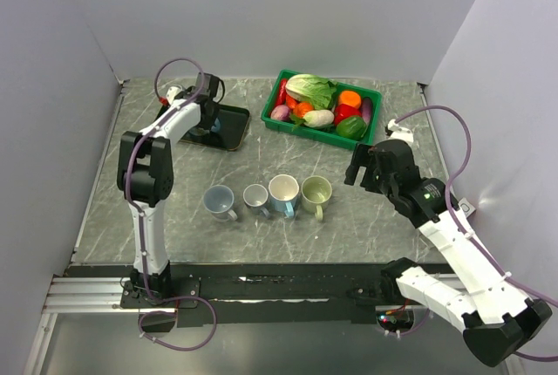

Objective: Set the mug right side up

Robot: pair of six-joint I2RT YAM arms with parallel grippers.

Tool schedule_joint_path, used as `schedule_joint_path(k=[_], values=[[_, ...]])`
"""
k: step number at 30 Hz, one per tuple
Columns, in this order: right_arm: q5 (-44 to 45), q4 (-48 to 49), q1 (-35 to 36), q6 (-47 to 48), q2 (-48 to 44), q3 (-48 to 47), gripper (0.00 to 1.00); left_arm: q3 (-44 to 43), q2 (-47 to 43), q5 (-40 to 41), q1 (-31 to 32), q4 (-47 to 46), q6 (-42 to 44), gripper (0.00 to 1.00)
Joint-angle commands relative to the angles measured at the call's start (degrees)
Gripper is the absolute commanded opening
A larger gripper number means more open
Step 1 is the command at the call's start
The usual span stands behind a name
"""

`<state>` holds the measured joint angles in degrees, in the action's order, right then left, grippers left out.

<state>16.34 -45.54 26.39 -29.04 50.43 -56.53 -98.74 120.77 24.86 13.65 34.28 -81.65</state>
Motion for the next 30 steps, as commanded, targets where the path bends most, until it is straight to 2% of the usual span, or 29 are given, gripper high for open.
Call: schedule_joint_path(k=[1,7,10,11,16,22,29,30], values=[[0.3,2.1,-0.6,0.5,-1.0,0.4,0.98,-4.2,1.9,-2.5,-1.5,1.4,3.9,0.51],[0.0,2.7,-0.8,0.5,-1.0,0.6,0.99,-4.3,1.7,-3.7,-2.0,1.0,5.4,0.32],[-0.2,2.7,-1.1,0.6,-0.9,0.5,0.98,-5.7,2.3,-3.9,-2.0,2.1,6.2,0.11],[-0.2,2.7,-1.0,0.6,-0.8,0.5,0.98,-6.2,2.5,-3.9,-2.1,2.4,6.6,0.01],[-0.9,3.0,-1.1,0.6,-0.9,0.3,0.98,-7.9,1.6,-4.1,-2.0,2.8,8.5,0.01],[-3.0,3.8,-1.2,0.9,0.3,-1.2,1.0,-6.6,-4.0,-6.2,-2.0,-0.7,12.5,0.01],[-9.2,6.0,-1.4,2.1,4.8,-6.5,1.0,-2.6,-14.8,-15.4,-2.0,-6.2,16.6,0.01],[-11.7,6.5,-1.5,2.1,5.5,-8.3,1.0,-1.8,-16.2,-19.3,-2.0,-7.4,17.3,0.01]])
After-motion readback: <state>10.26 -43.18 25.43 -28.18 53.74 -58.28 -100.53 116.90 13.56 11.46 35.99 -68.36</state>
